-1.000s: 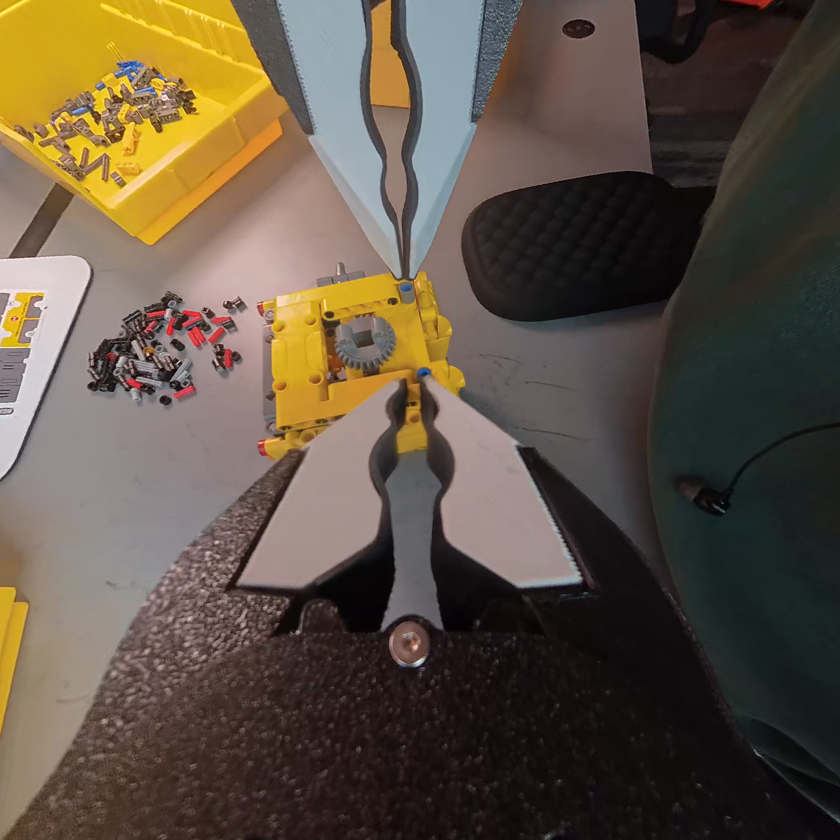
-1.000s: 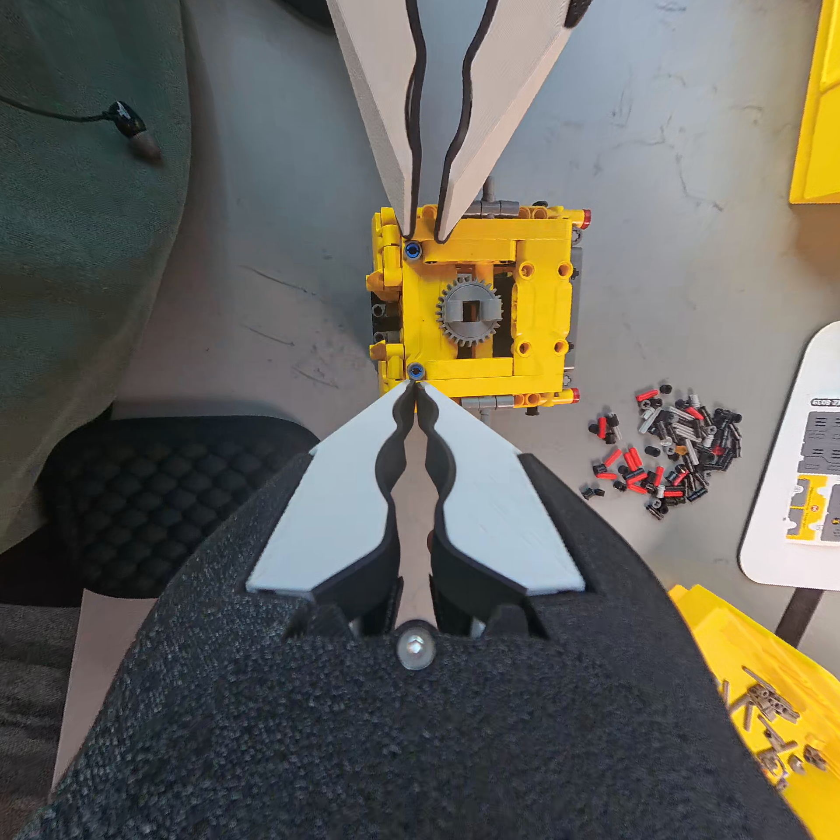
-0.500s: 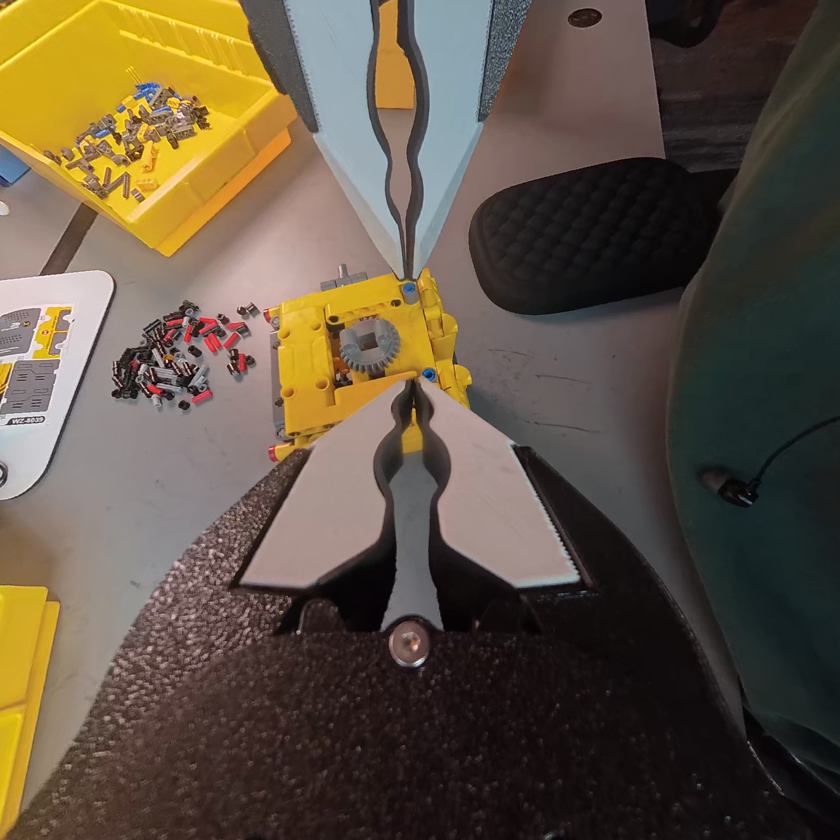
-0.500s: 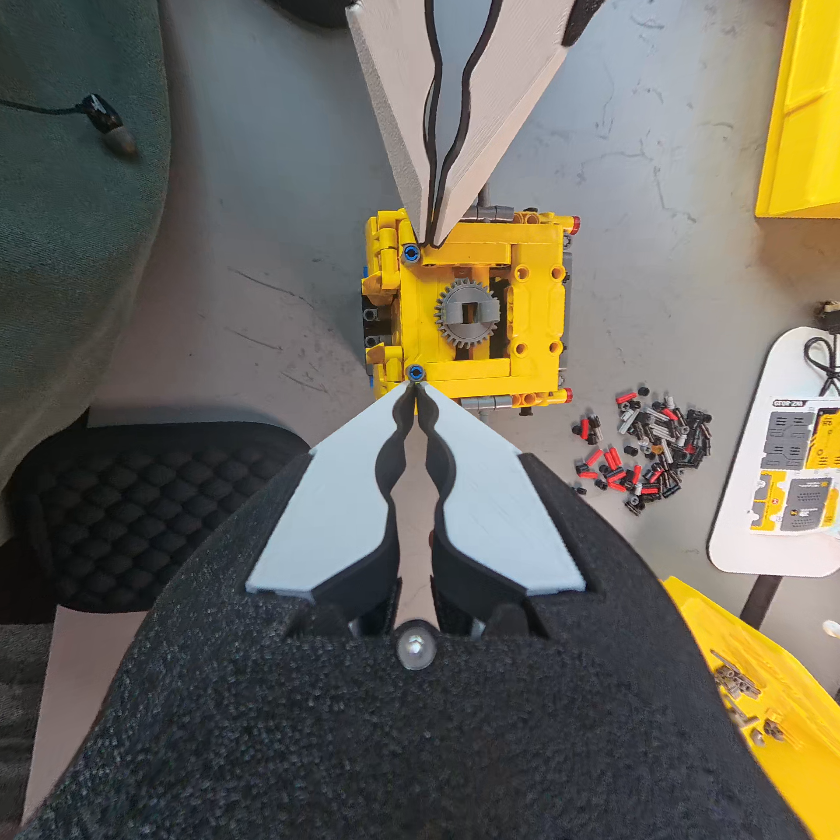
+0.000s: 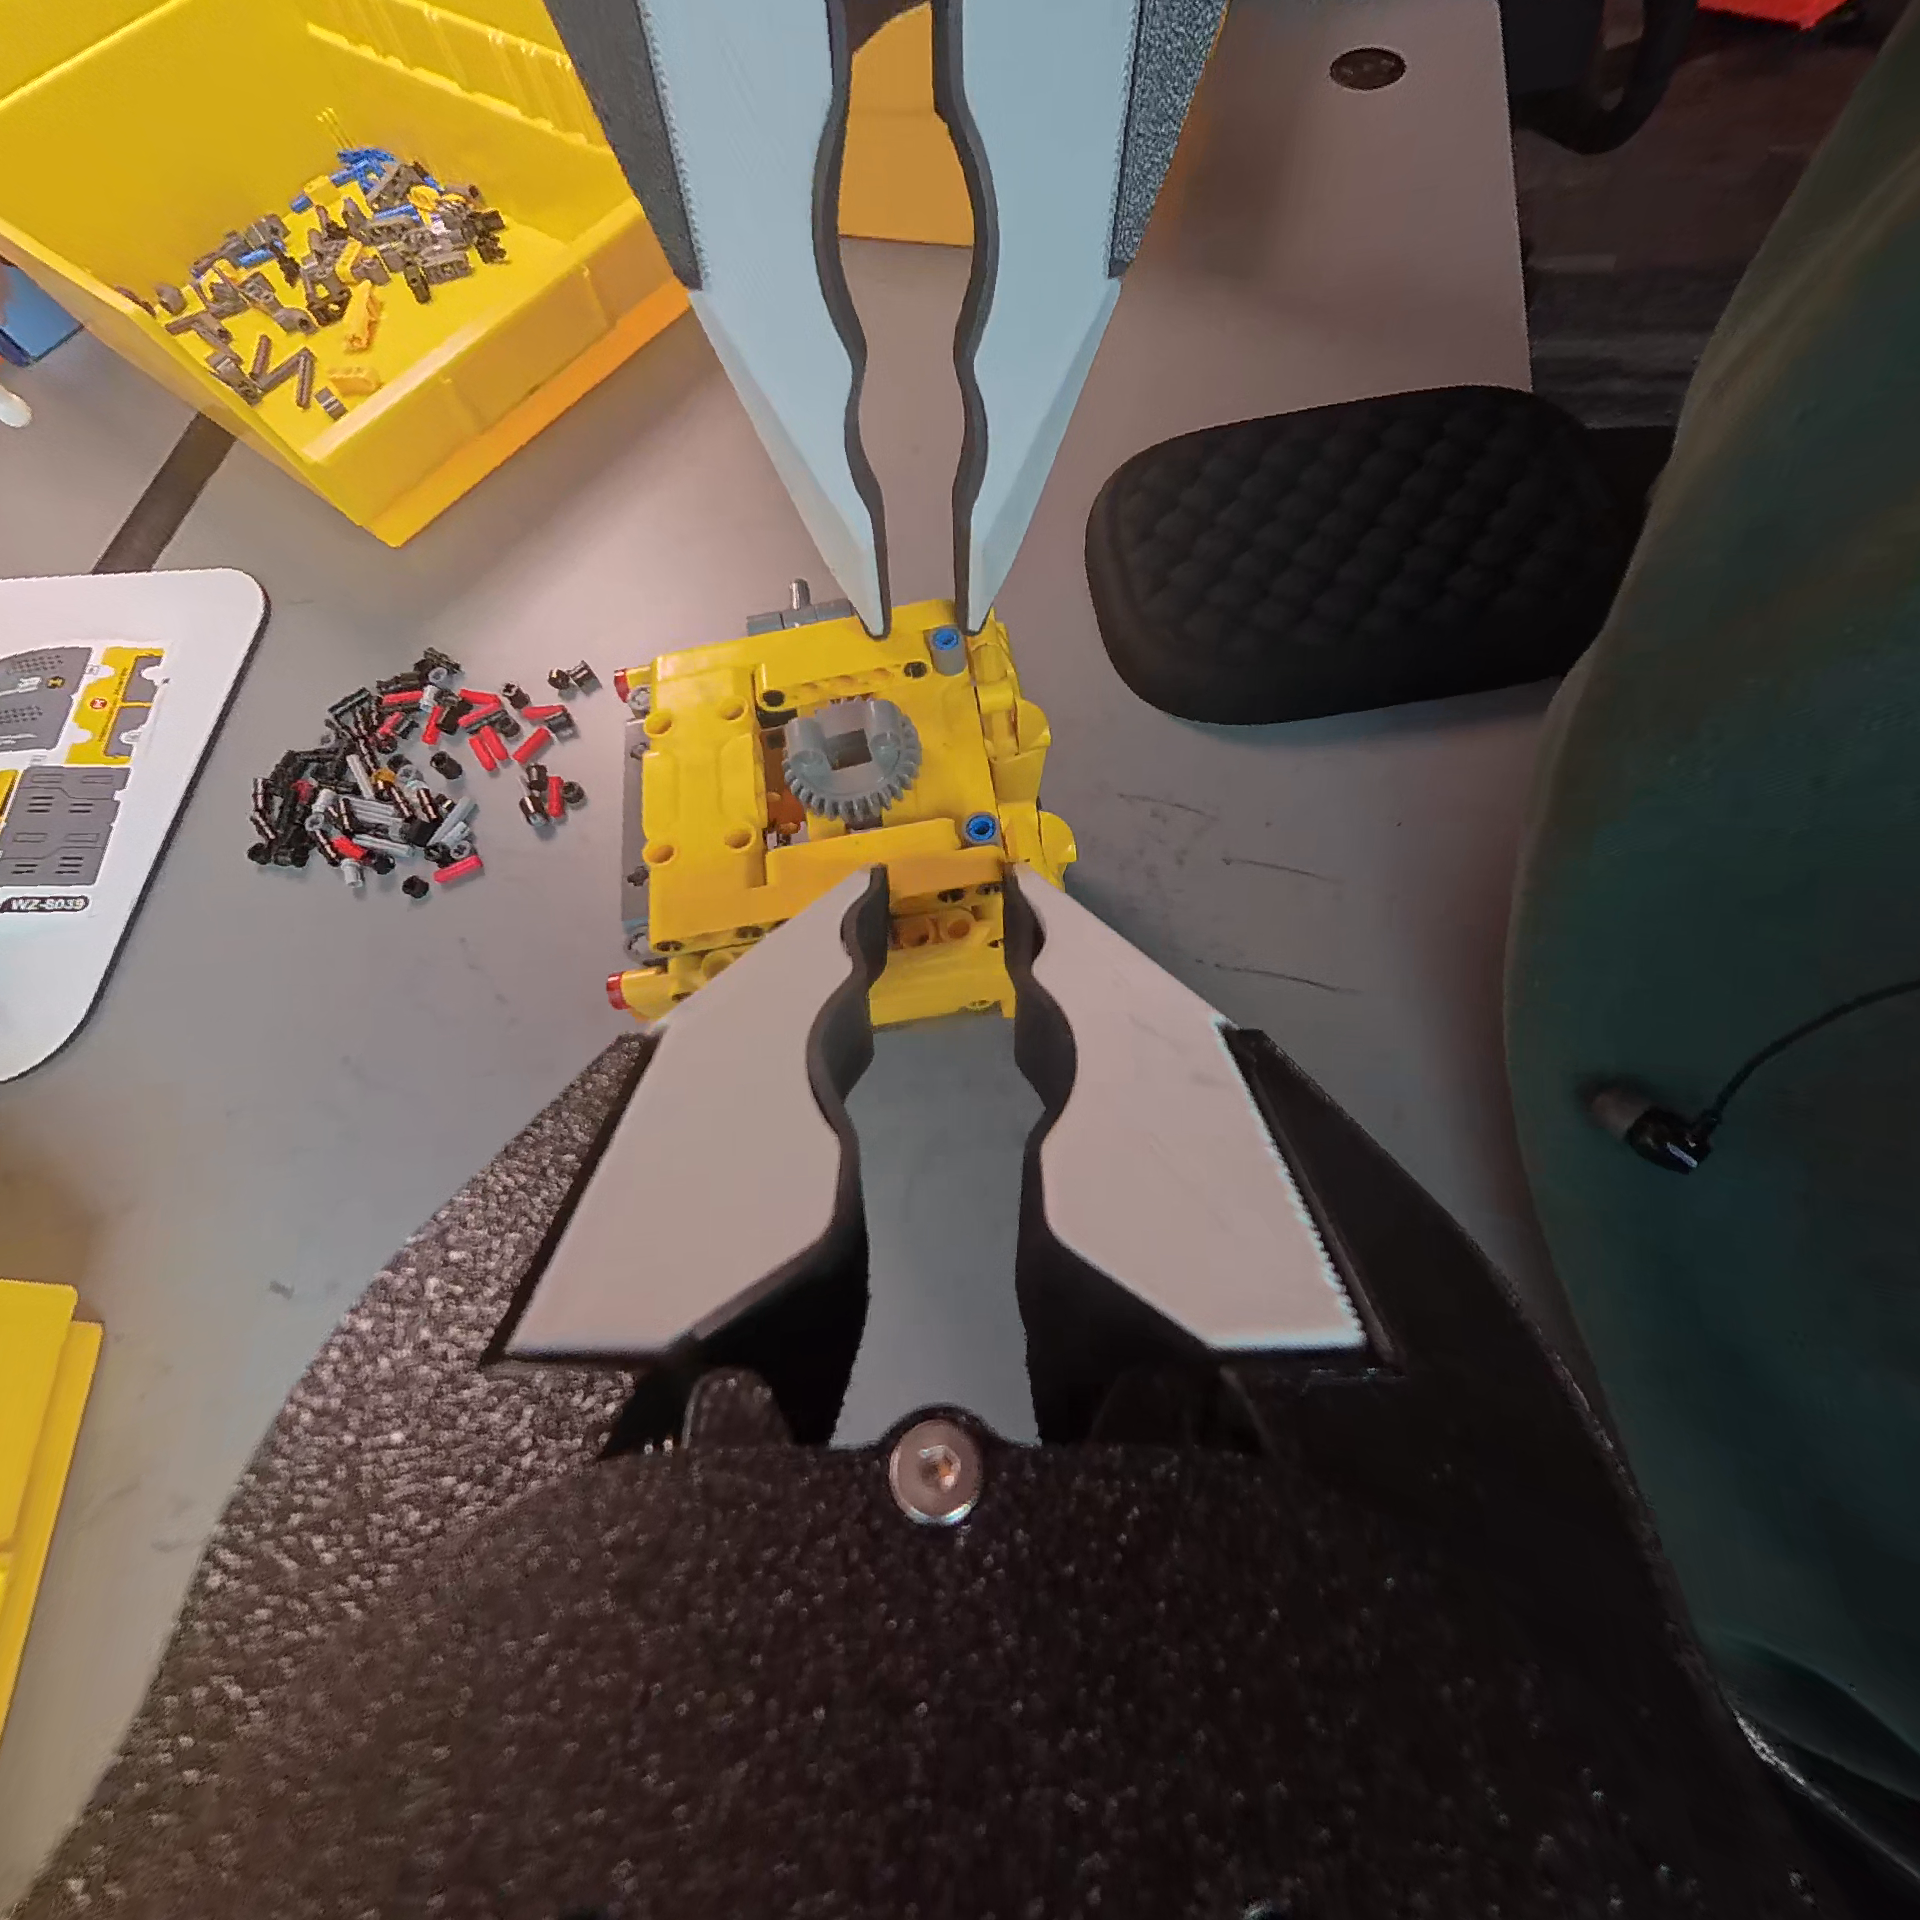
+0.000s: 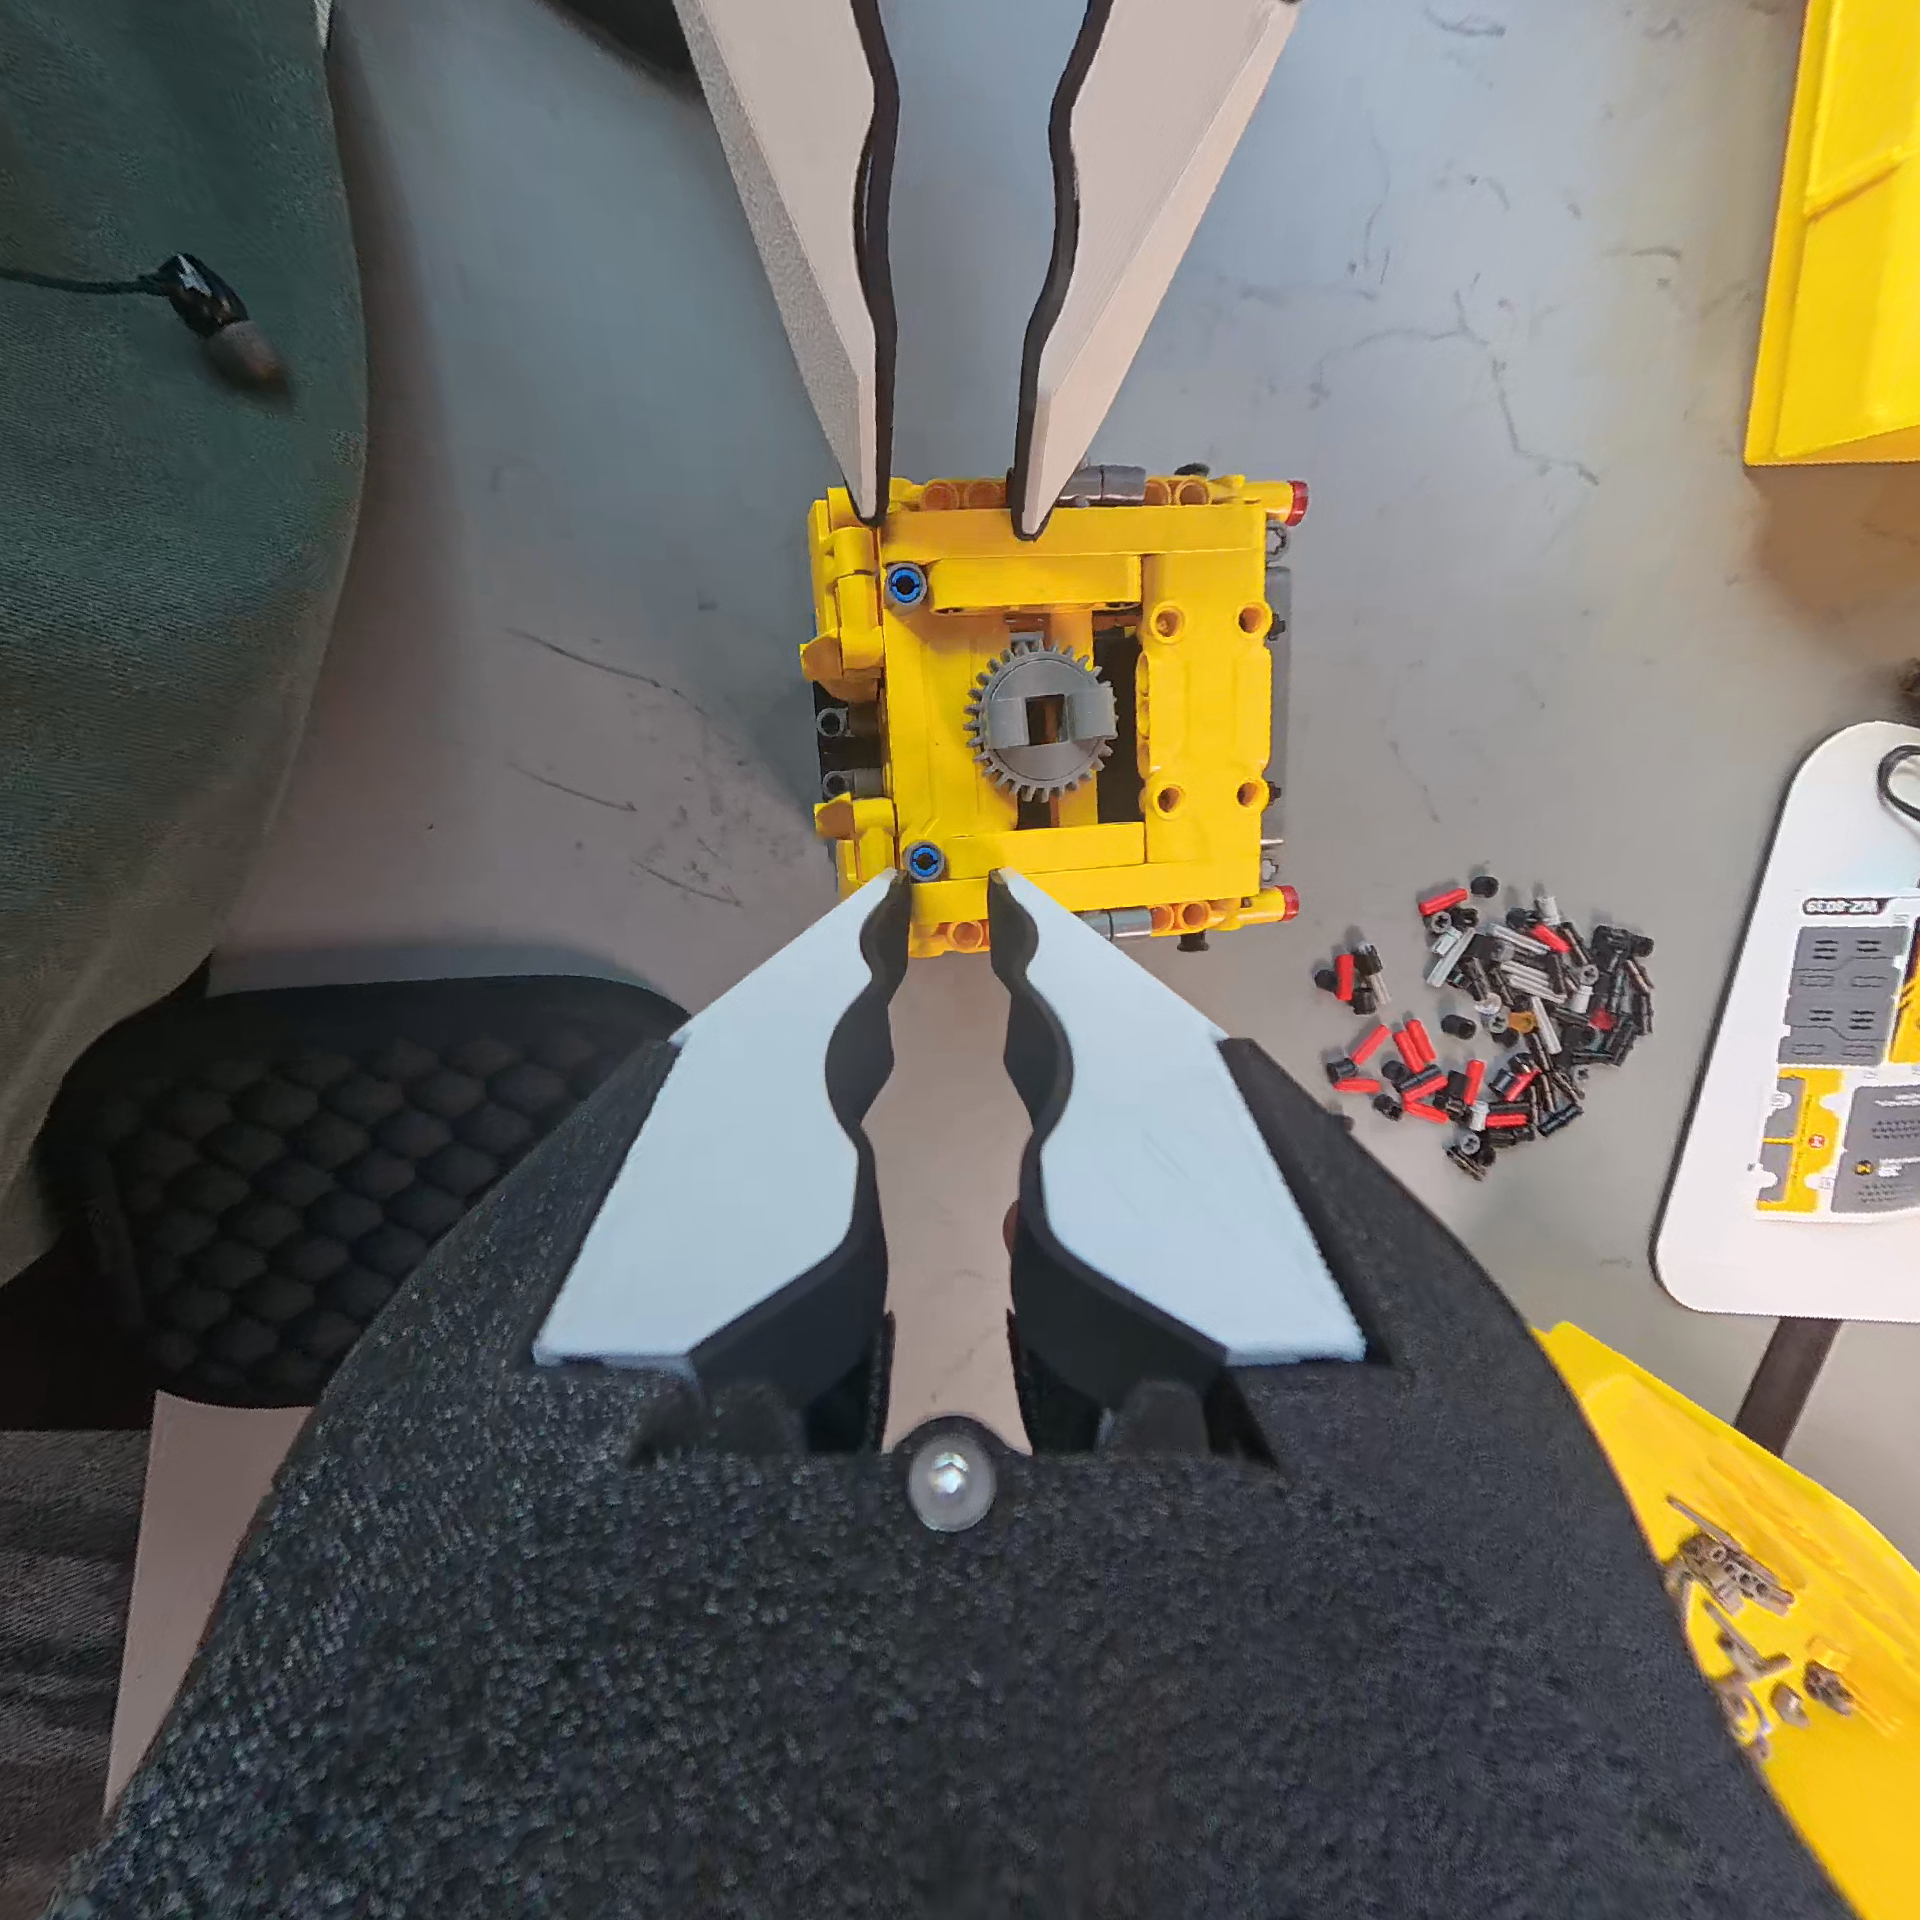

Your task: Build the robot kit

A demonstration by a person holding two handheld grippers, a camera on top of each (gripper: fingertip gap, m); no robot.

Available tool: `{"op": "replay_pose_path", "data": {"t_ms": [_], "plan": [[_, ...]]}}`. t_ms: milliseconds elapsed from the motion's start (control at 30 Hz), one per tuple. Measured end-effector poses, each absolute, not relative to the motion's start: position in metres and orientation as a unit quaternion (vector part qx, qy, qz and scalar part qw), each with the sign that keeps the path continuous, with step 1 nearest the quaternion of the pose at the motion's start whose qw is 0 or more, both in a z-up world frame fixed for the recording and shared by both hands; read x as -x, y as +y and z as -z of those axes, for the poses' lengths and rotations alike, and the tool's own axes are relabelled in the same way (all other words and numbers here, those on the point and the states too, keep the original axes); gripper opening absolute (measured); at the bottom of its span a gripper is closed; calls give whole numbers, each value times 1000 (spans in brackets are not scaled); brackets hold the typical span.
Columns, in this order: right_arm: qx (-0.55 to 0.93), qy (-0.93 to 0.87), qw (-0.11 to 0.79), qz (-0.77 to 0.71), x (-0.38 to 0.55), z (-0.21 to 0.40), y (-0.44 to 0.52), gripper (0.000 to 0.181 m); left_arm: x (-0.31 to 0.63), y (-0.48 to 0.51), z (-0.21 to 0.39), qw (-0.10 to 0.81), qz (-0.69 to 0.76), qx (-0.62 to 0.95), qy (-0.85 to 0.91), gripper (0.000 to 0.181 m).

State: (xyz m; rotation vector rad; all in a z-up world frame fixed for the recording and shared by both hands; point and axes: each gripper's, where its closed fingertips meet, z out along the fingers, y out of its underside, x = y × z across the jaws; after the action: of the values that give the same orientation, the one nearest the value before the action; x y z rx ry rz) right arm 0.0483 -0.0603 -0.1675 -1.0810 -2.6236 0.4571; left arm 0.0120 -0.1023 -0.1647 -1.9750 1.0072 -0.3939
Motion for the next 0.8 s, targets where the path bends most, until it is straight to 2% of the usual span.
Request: {"op": "replay_pose_path", "data": {"t_ms": [333,400,467,600,667,800], "plan": [[369,-899,163,-170,-45,166,-62,15,-10,-104,166,427,135,791,417,20],[379,-883,188,-202,-45,163,-61,24,-6,-103,167,448,129,786,406,27],[390,-857,214,-259,-47,156,-61,33,3,-103,166,466,129,789,378,50],[424,-792,262,-353,-52,159,-50,60,23,-103,177,483,154,806,306,58],[435,-763,276,-391,-51,168,-49,72,26,-100,179,496,181,803,276,55],[435,-734,297,-428,-43,186,-52,85,26,-94,166,543,237,770,237,23]]}}
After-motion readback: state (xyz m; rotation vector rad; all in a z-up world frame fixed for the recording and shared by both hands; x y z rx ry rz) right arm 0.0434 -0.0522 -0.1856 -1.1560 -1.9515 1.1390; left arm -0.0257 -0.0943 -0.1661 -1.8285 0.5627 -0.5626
